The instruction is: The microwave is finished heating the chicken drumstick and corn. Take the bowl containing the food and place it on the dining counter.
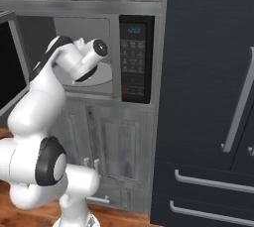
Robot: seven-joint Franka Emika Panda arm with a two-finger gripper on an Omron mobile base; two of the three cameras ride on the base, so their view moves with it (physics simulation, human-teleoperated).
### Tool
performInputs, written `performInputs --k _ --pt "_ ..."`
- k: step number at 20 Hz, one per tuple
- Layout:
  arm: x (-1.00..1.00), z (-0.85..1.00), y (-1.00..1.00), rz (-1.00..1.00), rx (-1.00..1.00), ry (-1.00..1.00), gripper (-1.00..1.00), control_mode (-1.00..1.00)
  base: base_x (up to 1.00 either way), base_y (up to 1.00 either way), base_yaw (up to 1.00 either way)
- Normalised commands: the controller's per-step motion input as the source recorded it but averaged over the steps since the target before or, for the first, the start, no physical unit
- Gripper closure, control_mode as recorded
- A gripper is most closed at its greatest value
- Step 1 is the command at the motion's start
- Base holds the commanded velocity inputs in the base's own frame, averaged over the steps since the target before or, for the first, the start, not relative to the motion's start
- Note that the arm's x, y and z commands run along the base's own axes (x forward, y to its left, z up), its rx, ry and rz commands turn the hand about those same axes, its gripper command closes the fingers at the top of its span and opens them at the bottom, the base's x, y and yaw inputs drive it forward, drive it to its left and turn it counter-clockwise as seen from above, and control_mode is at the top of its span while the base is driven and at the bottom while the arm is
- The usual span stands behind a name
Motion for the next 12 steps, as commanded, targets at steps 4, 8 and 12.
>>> performInputs --k 4,8,12 --pt "0.66 0.0 0.27 -0.09 0.0 0.0 -1.0 -1.0 0.0 0.0 0.0" --pt "0.52 -0.02 0.09 -0.05 0.0 0.0 -1.0 -1.0 0.0 0.0 0.0" --pt "0.45 -0.39 0.01 0.0 -0.07 0.0 -1.0 -1.0 0.0 0.0 0.0"
